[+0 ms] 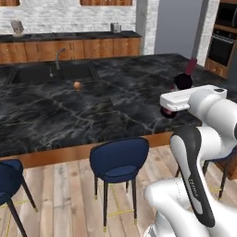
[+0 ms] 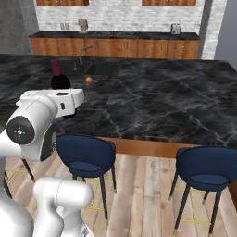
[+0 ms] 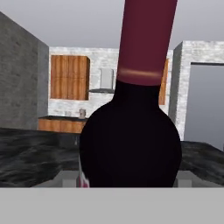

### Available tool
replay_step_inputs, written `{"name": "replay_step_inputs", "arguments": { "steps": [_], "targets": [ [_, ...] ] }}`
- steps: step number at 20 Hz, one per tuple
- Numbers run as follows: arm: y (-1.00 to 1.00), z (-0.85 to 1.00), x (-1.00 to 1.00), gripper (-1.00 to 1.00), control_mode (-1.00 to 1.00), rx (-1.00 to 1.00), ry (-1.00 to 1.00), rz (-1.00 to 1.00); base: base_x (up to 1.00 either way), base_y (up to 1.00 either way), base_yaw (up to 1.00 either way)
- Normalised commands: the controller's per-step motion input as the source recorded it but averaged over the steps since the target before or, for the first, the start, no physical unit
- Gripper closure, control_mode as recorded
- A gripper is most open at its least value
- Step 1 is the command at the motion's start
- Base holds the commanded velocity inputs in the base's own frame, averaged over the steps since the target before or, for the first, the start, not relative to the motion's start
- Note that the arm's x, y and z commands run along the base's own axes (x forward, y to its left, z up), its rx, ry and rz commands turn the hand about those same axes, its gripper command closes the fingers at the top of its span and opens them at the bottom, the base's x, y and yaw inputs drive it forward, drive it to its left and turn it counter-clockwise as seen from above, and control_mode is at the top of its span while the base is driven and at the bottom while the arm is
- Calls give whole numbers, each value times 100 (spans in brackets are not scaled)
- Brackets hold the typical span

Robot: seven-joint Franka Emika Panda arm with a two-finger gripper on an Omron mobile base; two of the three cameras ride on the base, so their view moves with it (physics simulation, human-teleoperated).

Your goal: Open the cabinet directly in front. Then move the wine and the mug to the dining counter with the candle on it.

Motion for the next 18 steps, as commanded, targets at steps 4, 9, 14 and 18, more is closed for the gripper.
{"name": "replay_step_inputs", "arguments": {
  "steps": [4, 9, 14, 18],
  "targets": [
    [0, 0, 0, 100, 100, 0, 0, 0, -49, 100, 0],
    [0, 0, 0, 100, 100, 0, 0, 0, -58, 100, 0],
    [0, 0, 0, 100, 100, 0, 0, 0, -29, 100, 0],
    [0, 0, 0, 100, 100, 0, 0, 0, -3, 100, 0]
  ]
}}
